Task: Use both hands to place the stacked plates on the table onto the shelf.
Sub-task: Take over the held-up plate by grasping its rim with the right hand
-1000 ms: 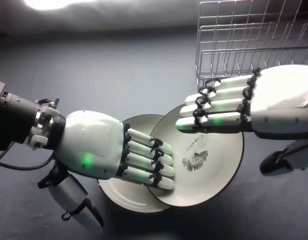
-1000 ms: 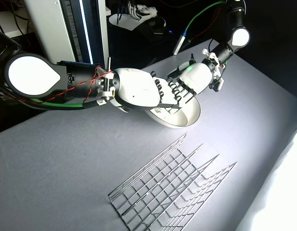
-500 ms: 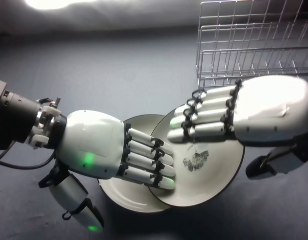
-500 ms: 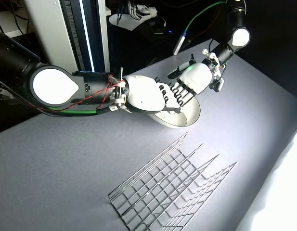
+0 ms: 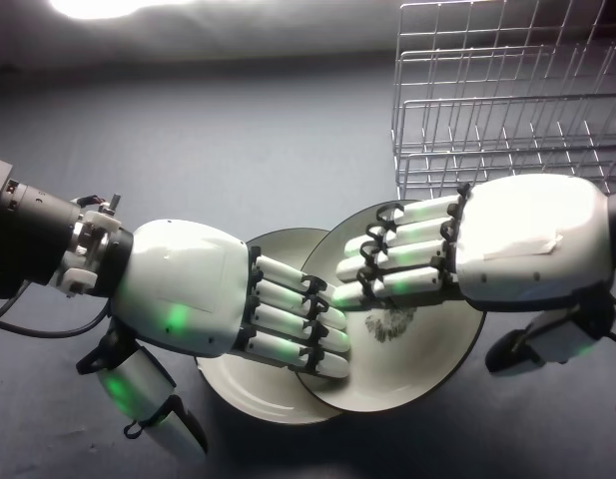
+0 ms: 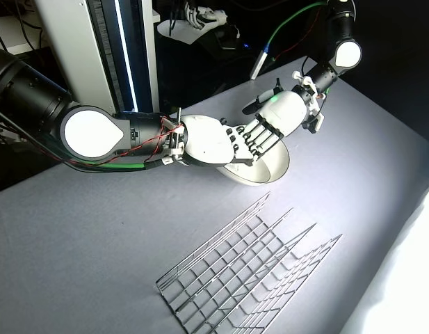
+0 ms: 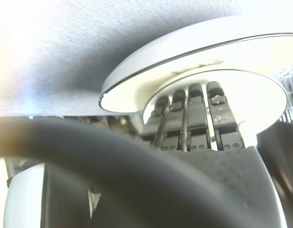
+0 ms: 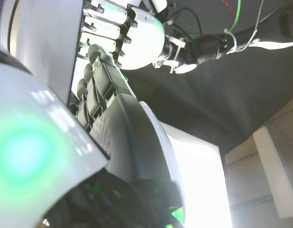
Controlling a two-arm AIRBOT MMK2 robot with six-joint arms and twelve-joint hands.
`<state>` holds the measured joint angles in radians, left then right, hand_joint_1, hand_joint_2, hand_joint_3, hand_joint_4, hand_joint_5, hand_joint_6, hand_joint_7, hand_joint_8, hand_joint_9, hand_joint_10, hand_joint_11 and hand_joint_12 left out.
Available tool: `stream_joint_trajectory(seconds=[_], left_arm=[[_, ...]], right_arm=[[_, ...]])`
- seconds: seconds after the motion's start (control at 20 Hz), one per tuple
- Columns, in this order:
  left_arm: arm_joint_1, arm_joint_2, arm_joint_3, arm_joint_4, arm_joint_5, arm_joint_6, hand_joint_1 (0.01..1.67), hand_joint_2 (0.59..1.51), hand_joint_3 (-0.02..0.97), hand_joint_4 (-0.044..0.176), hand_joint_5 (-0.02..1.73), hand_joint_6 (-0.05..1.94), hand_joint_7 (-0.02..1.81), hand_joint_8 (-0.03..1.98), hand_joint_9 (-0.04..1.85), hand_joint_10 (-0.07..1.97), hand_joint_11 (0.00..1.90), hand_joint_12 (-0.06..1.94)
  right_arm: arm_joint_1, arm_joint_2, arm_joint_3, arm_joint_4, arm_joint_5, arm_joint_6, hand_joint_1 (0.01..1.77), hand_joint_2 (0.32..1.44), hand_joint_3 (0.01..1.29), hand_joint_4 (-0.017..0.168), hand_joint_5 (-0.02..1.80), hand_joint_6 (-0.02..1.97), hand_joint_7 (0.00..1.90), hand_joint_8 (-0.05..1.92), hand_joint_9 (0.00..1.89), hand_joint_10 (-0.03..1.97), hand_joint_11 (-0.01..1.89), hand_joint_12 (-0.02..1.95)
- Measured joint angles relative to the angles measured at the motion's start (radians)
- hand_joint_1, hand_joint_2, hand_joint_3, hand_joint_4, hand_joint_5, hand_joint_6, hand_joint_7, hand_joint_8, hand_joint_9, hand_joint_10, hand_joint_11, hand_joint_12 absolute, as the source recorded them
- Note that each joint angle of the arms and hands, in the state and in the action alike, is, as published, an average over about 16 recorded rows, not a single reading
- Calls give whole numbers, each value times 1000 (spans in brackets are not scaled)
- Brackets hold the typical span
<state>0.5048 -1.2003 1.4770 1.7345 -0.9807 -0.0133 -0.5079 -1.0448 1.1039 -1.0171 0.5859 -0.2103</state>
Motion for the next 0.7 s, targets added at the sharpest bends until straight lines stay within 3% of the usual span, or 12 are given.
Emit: stream_joint_trajectory(seconds=[0.3, 0.7], left_arm=[[0, -1, 4, -2, -2, -2, 16, 1121, 21, -8, -15, -32, -15, -24, 13, -11, 15, 1], [-25, 22, 5, -24, -5, -23, 16, 1123, 20, -3, -11, -21, -4, -8, 18, -2, 15, 1]], right_arm=[[-4, -33, 32, 4, 4, -7, 1188, 994, 15, -3, 382, 54, 359, 30, 339, 72, 139, 933], [10, -65, 58, 9, 29, -15, 1208, 998, 14, -6, 713, 417, 744, 336, 706, 498, 527, 1222]])
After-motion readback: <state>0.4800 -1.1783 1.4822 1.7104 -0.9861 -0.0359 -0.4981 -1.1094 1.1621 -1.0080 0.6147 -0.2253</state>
